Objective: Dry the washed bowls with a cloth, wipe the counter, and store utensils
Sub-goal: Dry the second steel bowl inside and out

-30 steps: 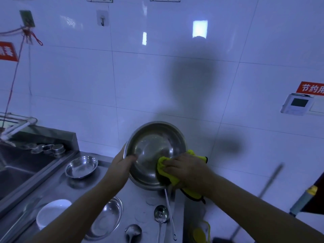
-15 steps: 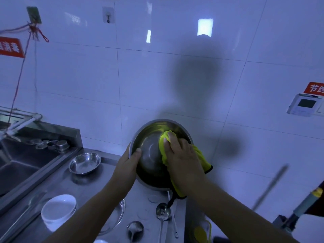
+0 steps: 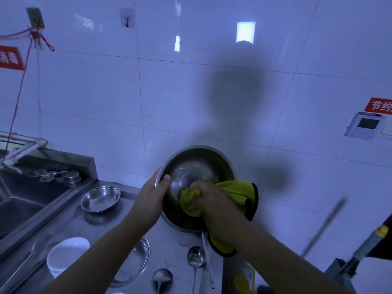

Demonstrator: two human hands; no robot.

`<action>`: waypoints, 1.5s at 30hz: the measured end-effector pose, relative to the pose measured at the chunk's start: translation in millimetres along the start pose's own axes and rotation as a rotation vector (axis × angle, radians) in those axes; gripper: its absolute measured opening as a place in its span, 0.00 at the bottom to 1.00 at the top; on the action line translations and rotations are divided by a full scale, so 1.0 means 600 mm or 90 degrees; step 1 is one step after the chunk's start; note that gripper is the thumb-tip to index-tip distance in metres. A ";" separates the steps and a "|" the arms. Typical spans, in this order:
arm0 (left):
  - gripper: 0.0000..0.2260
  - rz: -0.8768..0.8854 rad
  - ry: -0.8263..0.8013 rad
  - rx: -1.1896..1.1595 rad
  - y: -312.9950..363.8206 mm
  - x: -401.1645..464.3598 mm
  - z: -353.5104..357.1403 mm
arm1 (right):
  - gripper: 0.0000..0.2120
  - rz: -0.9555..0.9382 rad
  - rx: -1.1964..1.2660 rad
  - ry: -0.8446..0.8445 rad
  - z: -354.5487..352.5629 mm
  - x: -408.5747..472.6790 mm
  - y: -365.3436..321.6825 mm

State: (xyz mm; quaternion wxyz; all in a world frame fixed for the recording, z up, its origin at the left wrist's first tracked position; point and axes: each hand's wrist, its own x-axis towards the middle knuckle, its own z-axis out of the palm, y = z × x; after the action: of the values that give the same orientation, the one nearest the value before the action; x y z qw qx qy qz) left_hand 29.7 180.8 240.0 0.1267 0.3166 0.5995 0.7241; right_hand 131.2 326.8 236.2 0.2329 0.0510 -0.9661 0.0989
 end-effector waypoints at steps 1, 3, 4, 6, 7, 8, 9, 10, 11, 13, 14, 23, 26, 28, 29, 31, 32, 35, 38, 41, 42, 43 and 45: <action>0.13 0.006 -0.009 0.016 0.001 0.001 -0.001 | 0.12 -0.015 -0.032 -0.001 -0.004 -0.004 0.008; 0.13 0.011 -0.035 0.040 -0.001 -0.001 0.000 | 0.13 -0.013 -0.120 0.030 -0.014 -0.011 0.022; 0.13 0.011 -0.048 0.036 -0.002 -0.004 0.004 | 0.14 -0.007 -0.151 0.062 -0.019 -0.010 0.024; 0.13 0.020 -0.076 0.012 -0.009 -0.010 0.012 | 0.13 0.015 -0.181 0.130 -0.017 0.000 0.030; 0.13 0.022 -0.081 0.009 -0.013 -0.013 0.018 | 0.11 0.017 -0.181 0.182 -0.015 0.005 0.032; 0.13 0.027 -0.079 0.008 -0.018 -0.015 0.023 | 0.10 0.015 -0.184 0.210 -0.012 0.012 0.032; 0.12 0.031 -0.076 0.014 -0.022 -0.015 0.027 | 0.08 0.003 -0.188 0.237 -0.005 0.019 0.032; 0.13 0.030 -0.077 0.008 -0.025 -0.014 0.031 | 0.07 0.013 -0.176 0.250 0.001 0.027 0.026; 0.14 0.028 -0.075 0.009 -0.026 -0.012 0.033 | 0.06 0.034 -0.168 0.260 0.006 0.031 0.020; 0.13 0.030 -0.077 0.000 -0.023 -0.007 0.038 | 0.07 0.063 -0.095 0.274 0.024 0.034 0.009; 0.11 0.030 -0.073 -0.008 -0.019 -0.004 0.039 | 0.09 0.058 -0.056 0.256 0.034 0.032 0.003; 0.14 -0.030 -0.099 0.030 -0.001 0.000 0.015 | 0.11 -0.124 -0.149 0.031 -0.003 0.010 0.054; 0.14 -0.114 -0.125 0.056 -0.001 0.006 0.020 | 0.05 -0.280 -0.276 0.046 -0.029 0.011 0.065; 0.14 -0.147 -0.139 0.074 -0.003 0.007 0.027 | 0.11 -0.350 -0.301 0.101 -0.045 0.025 0.068; 0.14 -0.150 -0.137 0.083 -0.003 0.008 0.029 | 0.12 -0.364 -0.310 0.114 -0.050 0.029 0.070; 0.15 -0.142 -0.115 0.109 0.004 0.012 0.029 | 0.13 -0.384 -0.366 0.160 -0.056 0.032 0.080; 0.16 -0.125 -0.098 0.120 0.008 0.014 0.026 | 0.12 -0.363 -0.386 0.175 -0.058 0.029 0.087; 0.19 -0.047 -0.044 0.137 0.024 0.018 0.017 | 0.14 -0.224 -0.371 0.195 -0.054 0.007 0.097; 0.18 -0.009 0.014 0.109 0.029 0.015 0.022 | 0.18 -0.066 -0.286 0.170 -0.032 -0.019 0.082; 0.19 -0.003 0.098 0.052 0.016 0.012 0.041 | 0.20 0.071 -0.166 0.165 0.003 -0.035 0.042; 0.20 -0.004 0.125 0.028 0.011 0.011 0.048 | 0.21 0.101 -0.134 0.167 0.015 -0.037 0.023; 0.20 -0.004 0.145 0.002 0.007 0.010 0.054 | 0.22 0.113 -0.107 0.175 0.027 -0.037 0.006; 0.14 0.009 0.160 -0.029 0.002 0.010 0.064 | 0.23 0.089 -0.062 0.189 0.046 -0.034 -0.021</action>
State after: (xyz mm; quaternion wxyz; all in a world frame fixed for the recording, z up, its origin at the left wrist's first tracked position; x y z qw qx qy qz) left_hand 48.6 214.2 245.8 0.0526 0.2248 0.5917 0.7724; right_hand 138.7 309.6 204.9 0.3680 -0.0431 -0.9259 0.0743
